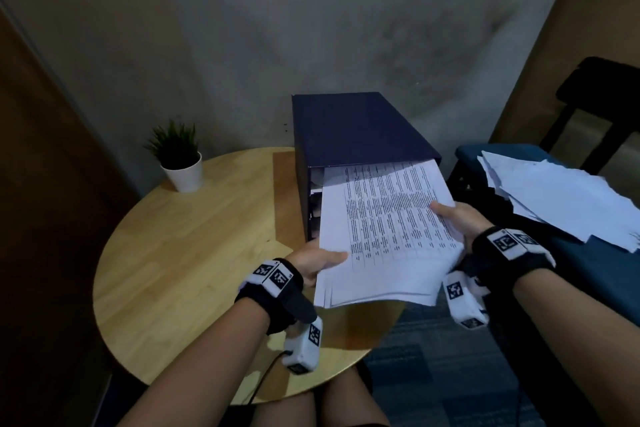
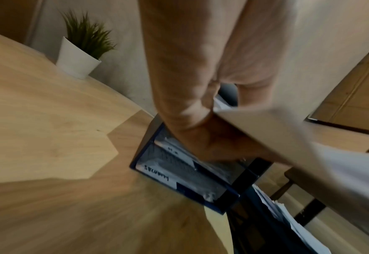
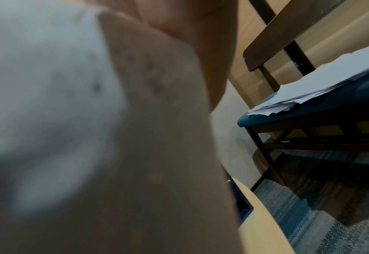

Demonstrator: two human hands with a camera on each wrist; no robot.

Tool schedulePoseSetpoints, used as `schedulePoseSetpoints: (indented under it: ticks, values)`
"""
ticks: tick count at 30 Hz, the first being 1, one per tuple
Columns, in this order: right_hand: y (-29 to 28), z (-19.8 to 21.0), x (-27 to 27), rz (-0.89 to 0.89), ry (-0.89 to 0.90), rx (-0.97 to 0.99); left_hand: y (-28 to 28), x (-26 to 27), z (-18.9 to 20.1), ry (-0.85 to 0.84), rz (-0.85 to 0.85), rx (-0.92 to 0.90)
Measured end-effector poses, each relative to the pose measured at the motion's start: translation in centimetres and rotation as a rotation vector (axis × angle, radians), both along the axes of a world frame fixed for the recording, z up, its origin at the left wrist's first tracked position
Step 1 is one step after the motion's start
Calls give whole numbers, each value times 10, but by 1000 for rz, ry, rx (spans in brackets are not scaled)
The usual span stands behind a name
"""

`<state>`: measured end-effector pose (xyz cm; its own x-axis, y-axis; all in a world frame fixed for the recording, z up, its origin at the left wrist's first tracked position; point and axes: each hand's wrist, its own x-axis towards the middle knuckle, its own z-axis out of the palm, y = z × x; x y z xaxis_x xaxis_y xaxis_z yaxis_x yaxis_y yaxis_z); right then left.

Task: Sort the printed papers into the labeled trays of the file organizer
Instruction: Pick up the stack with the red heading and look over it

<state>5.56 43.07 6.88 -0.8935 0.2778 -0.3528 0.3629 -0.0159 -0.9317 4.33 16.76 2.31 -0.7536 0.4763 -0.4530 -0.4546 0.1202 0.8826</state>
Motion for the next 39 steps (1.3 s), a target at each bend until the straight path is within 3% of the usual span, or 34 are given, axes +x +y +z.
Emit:
schedulePoseSetpoints:
  ticks: [7, 10, 13, 16, 19, 24, 28, 32, 36, 39]
  values:
    - [-5, -8, 2, 26, -33, 36, -12, 11, -33, 76, 95, 9]
    - [20, -39, -22, 32, -42, 112, -11, 15, -30, 84, 165, 33]
    - [27, -45, -31, -20, -32, 13, -4, 0, -19, 168, 245, 19]
    - [-6, -5, 2, -81, -31, -112, 12, -15, 1, 224, 325, 39]
    - [-7, -7, 13, -98, -9, -281, 22, -38, 22, 219, 409, 72]
    - [-26, -5, 11, -168, 5, -507, 35, -64, 33, 163, 460, -20]
    - [-54, -2, -10, -183, -13, -480, 45, -59, 40, 92, 416, -10]
    - [-76, 5, -35, -237, 71, -468, 44, -57, 38, -64, 423, 257]
    - [-85, 5, -56, -380, 191, -502, 43, -59, 37, -27, 426, 278]
    - [-88, -9, -63, -512, 312, -624, 39, -63, 40, 11, 532, 295]
